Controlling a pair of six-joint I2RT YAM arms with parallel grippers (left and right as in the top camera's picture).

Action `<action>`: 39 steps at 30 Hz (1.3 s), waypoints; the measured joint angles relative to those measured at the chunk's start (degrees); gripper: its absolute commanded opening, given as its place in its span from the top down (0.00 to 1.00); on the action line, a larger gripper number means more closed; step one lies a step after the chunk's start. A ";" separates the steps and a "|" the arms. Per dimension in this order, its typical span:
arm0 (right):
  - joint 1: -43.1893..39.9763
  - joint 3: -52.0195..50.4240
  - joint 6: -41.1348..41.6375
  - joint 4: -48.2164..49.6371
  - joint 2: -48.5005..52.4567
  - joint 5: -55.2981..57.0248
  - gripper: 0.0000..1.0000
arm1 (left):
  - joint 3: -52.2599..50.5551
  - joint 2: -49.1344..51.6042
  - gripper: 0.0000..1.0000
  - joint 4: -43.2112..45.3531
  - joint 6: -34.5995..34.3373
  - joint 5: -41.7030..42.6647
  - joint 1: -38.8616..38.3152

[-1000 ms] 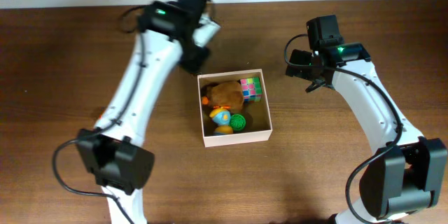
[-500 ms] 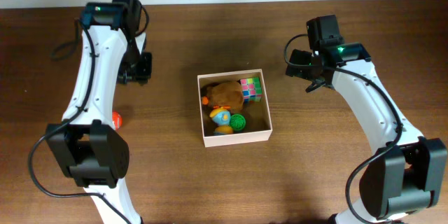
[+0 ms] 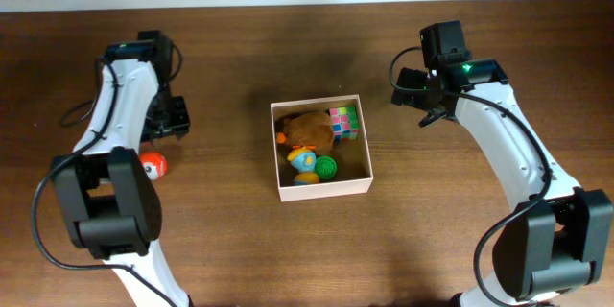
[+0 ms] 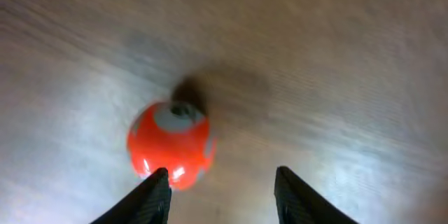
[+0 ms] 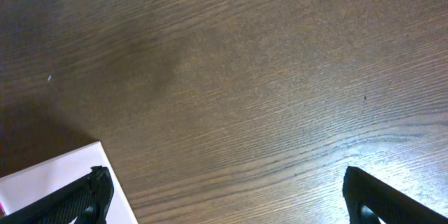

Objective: Pack container
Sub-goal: 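Lower the left gripper and grasp the red-and-grey ball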

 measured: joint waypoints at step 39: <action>0.00 0.00 -0.02 0.00 0.00 0.00 0.01 | -16.94 -7.52 0.17 17.25 -4.46 -1.20 1.77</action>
